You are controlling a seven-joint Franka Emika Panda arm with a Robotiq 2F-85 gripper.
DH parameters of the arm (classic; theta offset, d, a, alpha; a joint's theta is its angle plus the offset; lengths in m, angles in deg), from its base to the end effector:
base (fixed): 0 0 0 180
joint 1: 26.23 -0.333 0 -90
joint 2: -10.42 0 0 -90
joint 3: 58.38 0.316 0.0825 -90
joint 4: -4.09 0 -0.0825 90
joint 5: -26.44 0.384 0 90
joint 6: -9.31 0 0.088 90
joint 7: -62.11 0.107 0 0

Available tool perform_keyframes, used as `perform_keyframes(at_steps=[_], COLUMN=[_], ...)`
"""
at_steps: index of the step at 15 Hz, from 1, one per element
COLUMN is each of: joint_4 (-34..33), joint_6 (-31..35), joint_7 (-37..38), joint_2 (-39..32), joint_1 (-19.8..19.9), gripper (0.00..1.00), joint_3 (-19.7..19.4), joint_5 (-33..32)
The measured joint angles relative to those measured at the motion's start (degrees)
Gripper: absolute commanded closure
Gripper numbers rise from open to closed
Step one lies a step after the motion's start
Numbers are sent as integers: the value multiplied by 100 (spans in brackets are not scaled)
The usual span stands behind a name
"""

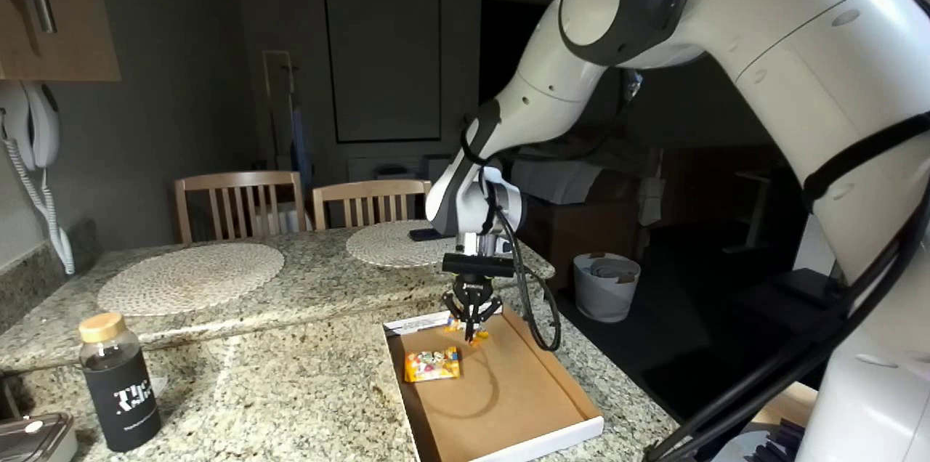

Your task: Remove the two sachets from the box and place them on the upper countertop

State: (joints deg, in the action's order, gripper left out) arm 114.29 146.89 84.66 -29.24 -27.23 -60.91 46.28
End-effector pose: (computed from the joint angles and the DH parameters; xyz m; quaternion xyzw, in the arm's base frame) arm 0.5929 -0.0136 0.1102 -0.9316 0.3371 0.1179 0.0673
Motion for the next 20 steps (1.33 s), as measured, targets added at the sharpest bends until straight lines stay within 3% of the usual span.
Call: perform_keyframes(at_steps=[3, 7, 20], joint_4=[314, 205, -870], joint_6=[-219, -248, 658], joint_7=[-17, -16, 1075], joint_2=[635, 989, 687], joint_1=[185, 324, 405], gripper=[100, 100, 100], joint_3=[57, 61, -255], joint_5=[141, 486, 824])
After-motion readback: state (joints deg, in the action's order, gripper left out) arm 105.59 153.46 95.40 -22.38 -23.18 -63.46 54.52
